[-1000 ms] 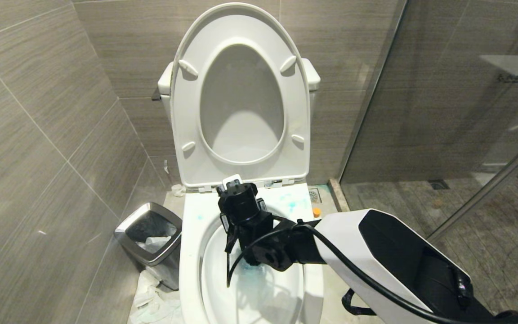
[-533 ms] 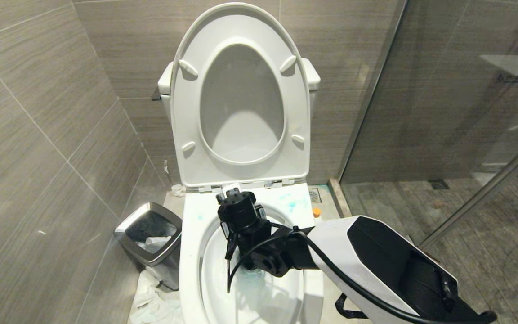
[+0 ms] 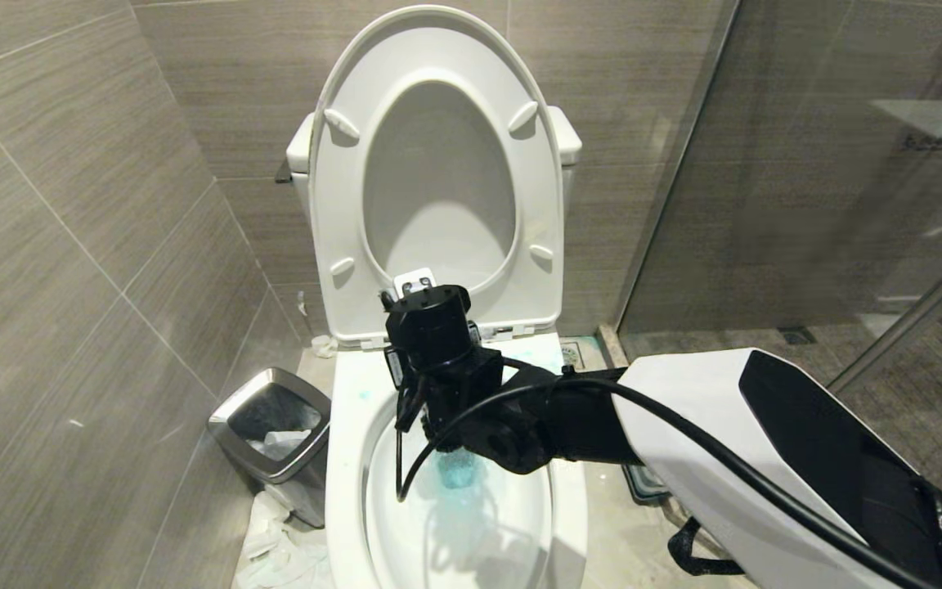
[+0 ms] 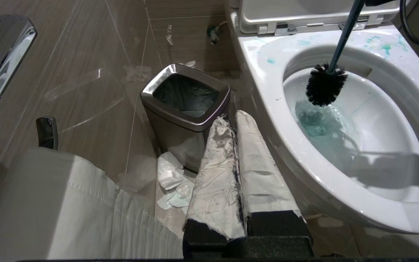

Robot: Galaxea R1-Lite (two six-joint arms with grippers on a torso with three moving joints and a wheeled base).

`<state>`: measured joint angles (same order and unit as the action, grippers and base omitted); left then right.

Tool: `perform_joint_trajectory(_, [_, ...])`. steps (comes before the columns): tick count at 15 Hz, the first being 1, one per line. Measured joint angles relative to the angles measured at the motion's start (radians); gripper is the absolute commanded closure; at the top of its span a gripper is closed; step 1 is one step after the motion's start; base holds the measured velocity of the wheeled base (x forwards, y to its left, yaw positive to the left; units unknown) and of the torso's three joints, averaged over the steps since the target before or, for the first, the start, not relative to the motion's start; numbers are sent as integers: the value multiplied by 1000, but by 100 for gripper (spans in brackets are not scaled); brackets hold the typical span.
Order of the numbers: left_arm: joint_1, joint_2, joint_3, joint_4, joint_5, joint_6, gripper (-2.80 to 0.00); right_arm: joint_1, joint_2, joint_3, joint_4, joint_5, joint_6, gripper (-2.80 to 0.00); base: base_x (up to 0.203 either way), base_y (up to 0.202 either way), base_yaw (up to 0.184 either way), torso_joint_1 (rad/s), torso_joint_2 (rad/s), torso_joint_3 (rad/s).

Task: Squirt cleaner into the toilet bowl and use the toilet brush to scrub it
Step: Scrub the toilet bowl

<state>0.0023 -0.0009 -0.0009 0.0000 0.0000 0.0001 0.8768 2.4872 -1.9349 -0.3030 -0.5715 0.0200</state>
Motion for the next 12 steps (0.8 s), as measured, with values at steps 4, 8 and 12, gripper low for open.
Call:
perform_joint_trajectory(4, [-1, 0, 0, 0, 0, 0, 0, -8, 61, -20, 0, 1, 1, 0, 0, 0, 0, 0, 0, 0])
perform_joint_trajectory(8, [0, 0, -1, 0, 0, 0, 0, -26, 155, -38, -8, 2, 1, 0, 0, 0, 0, 0, 0, 0])
perform_joint_trajectory(12, [0, 0, 0, 0, 0, 0, 0, -41, 206, -40, -7, 2, 1, 0, 0, 0, 0, 0, 0, 0])
